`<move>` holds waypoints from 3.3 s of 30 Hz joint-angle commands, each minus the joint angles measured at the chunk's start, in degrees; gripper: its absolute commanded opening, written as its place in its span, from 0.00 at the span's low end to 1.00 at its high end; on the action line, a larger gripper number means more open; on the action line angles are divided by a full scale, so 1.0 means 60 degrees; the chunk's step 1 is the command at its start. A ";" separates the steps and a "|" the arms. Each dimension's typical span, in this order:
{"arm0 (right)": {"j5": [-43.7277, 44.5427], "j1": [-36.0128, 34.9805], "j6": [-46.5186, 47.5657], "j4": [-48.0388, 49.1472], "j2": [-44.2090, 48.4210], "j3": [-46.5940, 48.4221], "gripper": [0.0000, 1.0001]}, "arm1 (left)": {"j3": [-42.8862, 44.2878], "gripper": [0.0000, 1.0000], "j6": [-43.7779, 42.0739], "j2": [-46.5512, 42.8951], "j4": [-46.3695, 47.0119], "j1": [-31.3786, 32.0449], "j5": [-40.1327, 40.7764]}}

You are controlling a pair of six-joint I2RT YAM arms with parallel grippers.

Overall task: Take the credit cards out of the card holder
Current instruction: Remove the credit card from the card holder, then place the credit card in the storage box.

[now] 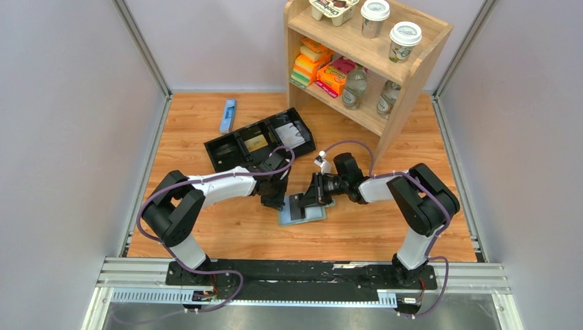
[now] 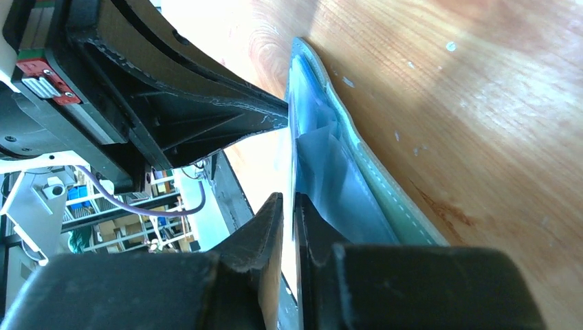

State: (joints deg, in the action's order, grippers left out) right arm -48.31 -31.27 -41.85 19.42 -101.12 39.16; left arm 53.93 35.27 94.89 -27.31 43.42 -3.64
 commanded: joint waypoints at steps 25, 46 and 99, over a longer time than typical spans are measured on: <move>0.1284 0.1300 0.2155 -0.4407 0.1369 0.0344 0.00 | -0.0536 0.03 -0.0077 -0.0243 0.0450 0.0015 0.0416; 0.2969 0.0525 0.4014 -0.7880 0.5089 0.2511 0.01 | -0.0917 0.68 -0.2049 -0.4400 0.1387 -0.0746 -0.0578; 0.5262 -0.2758 0.6333 -0.7794 0.6716 0.3509 0.74 | 0.1078 0.00 -0.5397 -0.5222 -0.0431 -0.1593 -0.5933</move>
State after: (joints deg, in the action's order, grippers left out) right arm -32.25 -47.72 1.89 -32.77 -63.51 60.86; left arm 63.66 -3.64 68.55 -35.62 38.09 -50.37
